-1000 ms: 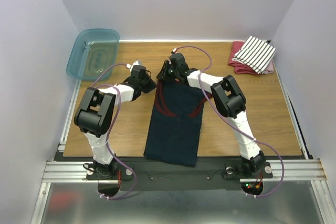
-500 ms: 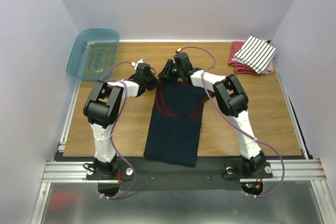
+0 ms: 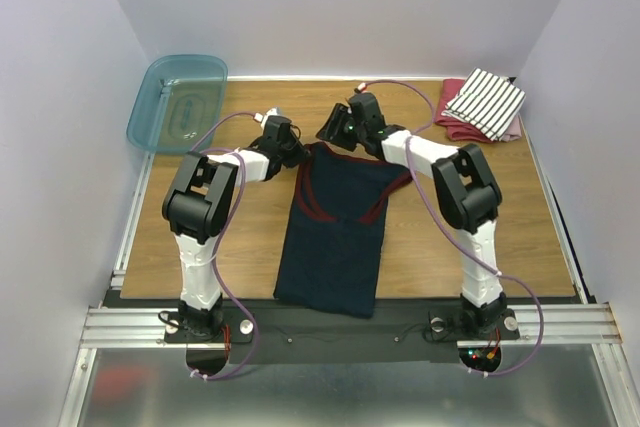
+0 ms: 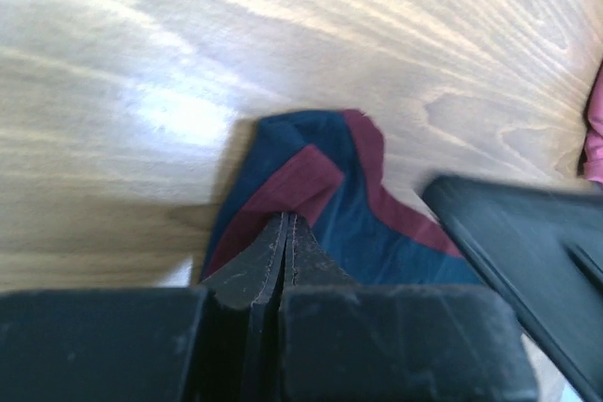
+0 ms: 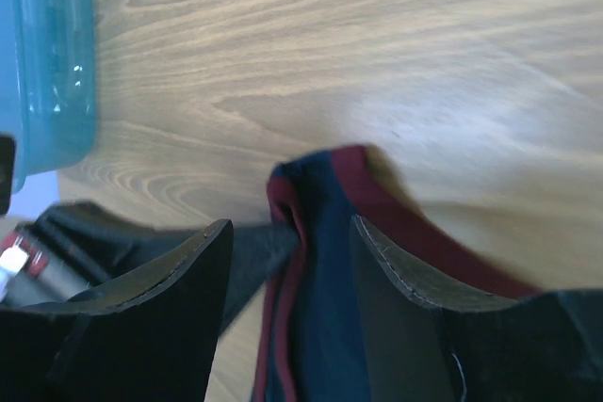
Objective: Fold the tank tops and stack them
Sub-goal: Fold the tank top
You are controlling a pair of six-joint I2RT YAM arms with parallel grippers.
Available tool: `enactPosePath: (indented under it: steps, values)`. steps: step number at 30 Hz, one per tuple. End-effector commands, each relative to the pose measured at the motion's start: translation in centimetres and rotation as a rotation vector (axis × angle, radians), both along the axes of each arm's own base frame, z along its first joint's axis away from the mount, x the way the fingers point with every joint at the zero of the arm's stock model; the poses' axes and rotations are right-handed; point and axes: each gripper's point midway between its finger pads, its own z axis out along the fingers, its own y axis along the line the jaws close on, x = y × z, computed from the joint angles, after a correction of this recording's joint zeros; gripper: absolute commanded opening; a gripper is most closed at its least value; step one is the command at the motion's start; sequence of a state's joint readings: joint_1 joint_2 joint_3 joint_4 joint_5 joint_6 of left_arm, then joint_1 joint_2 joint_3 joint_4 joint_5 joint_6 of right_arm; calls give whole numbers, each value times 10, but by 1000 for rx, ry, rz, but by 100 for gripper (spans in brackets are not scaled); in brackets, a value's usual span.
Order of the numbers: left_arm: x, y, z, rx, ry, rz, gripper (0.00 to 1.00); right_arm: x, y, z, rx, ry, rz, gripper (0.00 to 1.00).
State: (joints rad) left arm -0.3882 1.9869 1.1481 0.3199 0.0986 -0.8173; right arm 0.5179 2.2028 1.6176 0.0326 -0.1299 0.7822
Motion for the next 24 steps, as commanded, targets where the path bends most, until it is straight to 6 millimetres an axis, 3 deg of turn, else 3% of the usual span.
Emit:
enactPosePath:
  steps: [1,2,3,4,6,7,8,10,12,18,24]
  values:
    - [12,-6,13,20,-43,-5,2,-5,-49,42,-97,-94,-108,59]
    - [12,-6,13,26,-44,-6,2,-12,-65,58,-126,-114,-143,59]
    - [12,-7,13,27,-45,-5,2,-16,-78,60,-143,-114,-165,59]
    - [11,-6,11,34,-41,-3,2,-33,-92,43,-181,-77,-175,59]
    - [12,-4,10,45,-41,1,2,-48,-117,36,-235,-53,-216,58]
    - [12,-4,10,51,-40,1,2,-55,-132,50,-233,-71,-244,58]
    - [12,-2,9,60,-38,7,2,-72,-146,29,-270,-17,-255,58]
    - [11,1,9,72,-42,13,2,-85,-165,33,-261,-9,-284,58]
    - [11,3,11,84,-45,17,2,-106,-185,11,-298,42,-315,58]
    - [11,4,15,90,-56,13,2,-135,-223,-5,-352,72,-404,58]
    - [11,5,19,93,-64,12,2,-135,-244,-8,-386,68,-469,58]
